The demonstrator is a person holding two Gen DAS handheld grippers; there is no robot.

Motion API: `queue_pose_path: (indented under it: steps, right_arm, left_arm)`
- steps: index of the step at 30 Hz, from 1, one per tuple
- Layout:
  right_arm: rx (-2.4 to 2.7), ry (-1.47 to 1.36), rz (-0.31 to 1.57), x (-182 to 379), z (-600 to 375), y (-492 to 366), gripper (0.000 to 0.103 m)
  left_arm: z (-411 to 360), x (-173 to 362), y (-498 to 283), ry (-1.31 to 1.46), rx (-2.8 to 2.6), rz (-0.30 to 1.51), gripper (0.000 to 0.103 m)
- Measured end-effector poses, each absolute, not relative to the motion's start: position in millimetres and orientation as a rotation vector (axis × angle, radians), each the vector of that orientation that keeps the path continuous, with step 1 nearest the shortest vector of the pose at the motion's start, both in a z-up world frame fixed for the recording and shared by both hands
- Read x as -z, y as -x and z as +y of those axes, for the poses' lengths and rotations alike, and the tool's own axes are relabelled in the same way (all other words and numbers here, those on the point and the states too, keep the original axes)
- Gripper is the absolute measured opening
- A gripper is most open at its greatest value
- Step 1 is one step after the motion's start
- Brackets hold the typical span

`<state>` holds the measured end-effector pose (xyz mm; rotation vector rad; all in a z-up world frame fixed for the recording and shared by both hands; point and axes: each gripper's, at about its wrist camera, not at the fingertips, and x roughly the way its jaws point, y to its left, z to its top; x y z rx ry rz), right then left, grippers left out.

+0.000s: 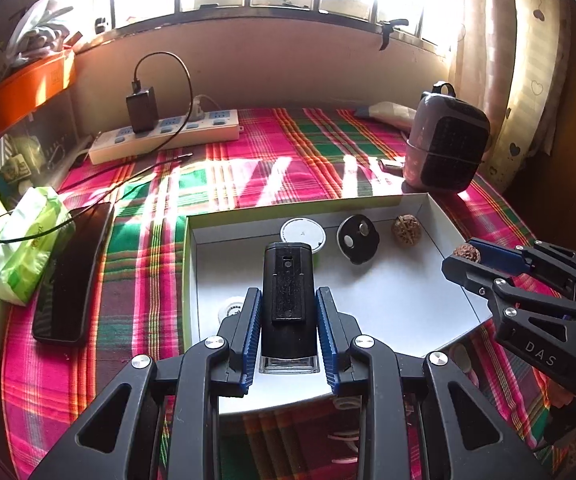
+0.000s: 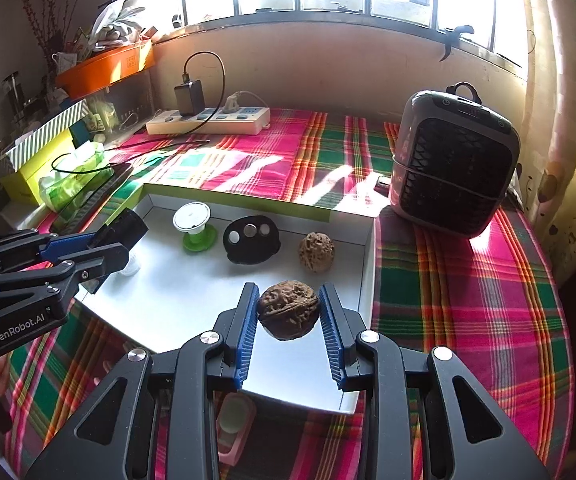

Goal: Organize objects
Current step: 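Carry the black device with the left tool while the right tool carries the walnut to the tray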

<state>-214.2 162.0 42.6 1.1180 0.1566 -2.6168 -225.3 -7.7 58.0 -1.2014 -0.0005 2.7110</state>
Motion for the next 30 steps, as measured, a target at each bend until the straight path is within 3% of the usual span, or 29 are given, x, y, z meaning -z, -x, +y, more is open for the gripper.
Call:
queue_pose_path:
  steps: [30]
  right_arm:
    - [2.586,-1.256,0.195,-12,153,259,0.032]
  left_arm:
    - [-14,-31,285,1.351,-2.733,0.006,0.025]
